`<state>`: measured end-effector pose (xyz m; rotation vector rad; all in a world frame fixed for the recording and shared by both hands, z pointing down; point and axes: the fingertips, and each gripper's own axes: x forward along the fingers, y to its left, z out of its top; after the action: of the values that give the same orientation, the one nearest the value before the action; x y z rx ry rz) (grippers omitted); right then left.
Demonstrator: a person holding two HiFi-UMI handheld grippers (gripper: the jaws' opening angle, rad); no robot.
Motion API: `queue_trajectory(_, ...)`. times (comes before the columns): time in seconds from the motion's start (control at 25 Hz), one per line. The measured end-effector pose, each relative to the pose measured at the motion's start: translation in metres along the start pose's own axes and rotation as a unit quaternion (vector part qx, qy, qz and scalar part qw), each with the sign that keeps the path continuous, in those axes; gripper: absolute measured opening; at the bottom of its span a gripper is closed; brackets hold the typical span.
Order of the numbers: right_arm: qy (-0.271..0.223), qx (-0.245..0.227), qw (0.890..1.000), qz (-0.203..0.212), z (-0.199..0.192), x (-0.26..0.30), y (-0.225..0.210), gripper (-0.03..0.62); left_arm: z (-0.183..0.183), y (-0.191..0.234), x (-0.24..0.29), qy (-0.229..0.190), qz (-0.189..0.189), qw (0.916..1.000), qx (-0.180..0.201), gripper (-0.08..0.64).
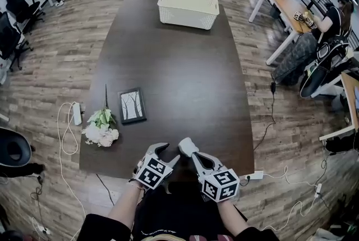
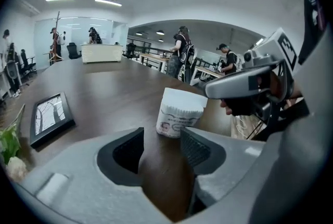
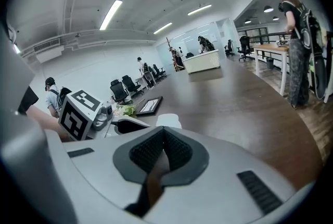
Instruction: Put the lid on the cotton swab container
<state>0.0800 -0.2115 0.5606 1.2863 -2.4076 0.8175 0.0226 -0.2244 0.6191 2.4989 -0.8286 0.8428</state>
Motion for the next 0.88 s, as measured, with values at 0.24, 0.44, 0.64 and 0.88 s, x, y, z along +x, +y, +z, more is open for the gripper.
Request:
queue_trajectory(0.24, 0.007, 0.016, 1.000, 0.000, -0.003, 0.001, -0.004, 0.009, 0.002, -0.011, 0.016, 0.021, -0.044, 0.9952, 0.085, 0.239)
queue_trajectory(0.44, 0.012, 0.030, 0.999, 0.001, -0.006, 0.002, -0.006, 0.009, 0.007, -0.016, 0.026, 0.017, -0.074, 0.9900, 0.119, 0.239)
queue_trajectory(0.64, 0.021, 0.041, 0.999, 0.004, -0.010, 0.002, -0.009, 0.009, 0.010, -0.025, 0.030, 0.015, -0.103, 0.9825, 0.155, 0.238)
queue_trajectory(0.88, 0.032, 0.034, 0.999, 0.000, -0.013, 0.003, -0.012, 0.009, 0.010, -0.027, 0.035, 0.012, -0.091, 0.9838, 0.154, 0.238)
